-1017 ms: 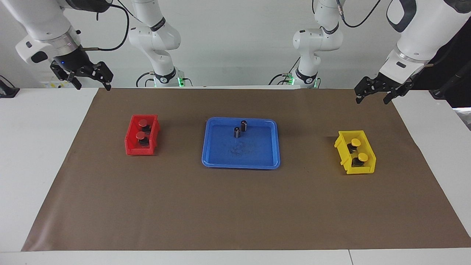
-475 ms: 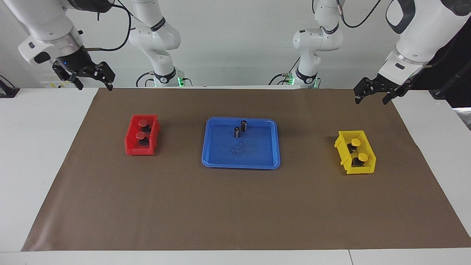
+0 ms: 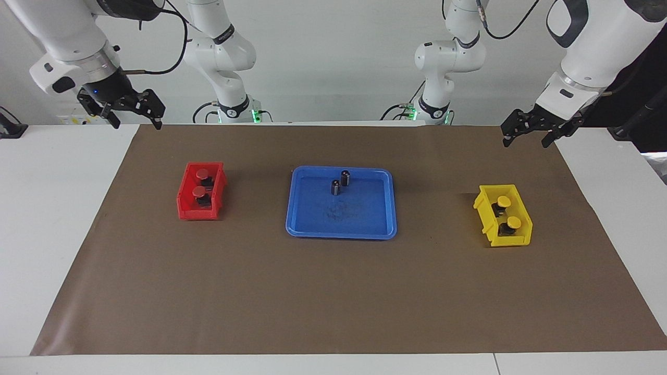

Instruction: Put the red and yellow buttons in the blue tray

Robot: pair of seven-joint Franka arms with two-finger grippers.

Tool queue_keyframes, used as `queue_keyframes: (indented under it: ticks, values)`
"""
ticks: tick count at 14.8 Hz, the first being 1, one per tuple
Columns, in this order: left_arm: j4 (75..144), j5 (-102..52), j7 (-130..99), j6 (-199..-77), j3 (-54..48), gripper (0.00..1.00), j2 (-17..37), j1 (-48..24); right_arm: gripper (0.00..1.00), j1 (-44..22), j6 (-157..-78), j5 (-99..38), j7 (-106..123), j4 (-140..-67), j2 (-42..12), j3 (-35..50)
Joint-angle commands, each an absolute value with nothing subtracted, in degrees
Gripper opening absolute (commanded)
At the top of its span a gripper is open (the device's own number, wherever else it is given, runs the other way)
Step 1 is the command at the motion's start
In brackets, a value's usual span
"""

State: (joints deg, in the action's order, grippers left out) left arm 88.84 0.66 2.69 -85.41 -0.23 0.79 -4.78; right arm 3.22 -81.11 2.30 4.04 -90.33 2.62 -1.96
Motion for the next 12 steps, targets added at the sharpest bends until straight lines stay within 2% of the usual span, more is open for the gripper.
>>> queue_keyframes:
  ticks: [1, 3, 6, 9, 12]
  values:
    - [90.4, 0.4, 3.2, -85.0, -0.3, 1.00, -0.8, -4.3, 0.85, 2.5, -83.3, 2.1, 4.1, -94.3, 5.0, -1.8]
    - [90.4, 0.4, 3.2, -85.0, -0.3, 1.00, -0.8, -4.3, 0.74, 2.5, -83.7, 2.0, 4.0, -94.8, 5.3, -1.8]
    - [90.4, 0.4, 3.2, -85.0, -0.3, 1.00, -0.7, -4.3, 0.74, 2.5, -88.8, -1.2, 3.8, -98.5, 5.5, -1.8]
    - [90.4, 0.4, 3.2, -85.0, -0.3, 1.00, -0.8, -4.3, 0.72, 0.6, -98.2, -1.5, 3.8, -107.9, 7.5, -1.8]
    - [90.4, 0.4, 3.2, -85.0, -0.3, 1.00, -0.8, -4.3, 0.72, 0.4, -106.6, -1.5, 4.1, -113.3, 4.9, -1.8]
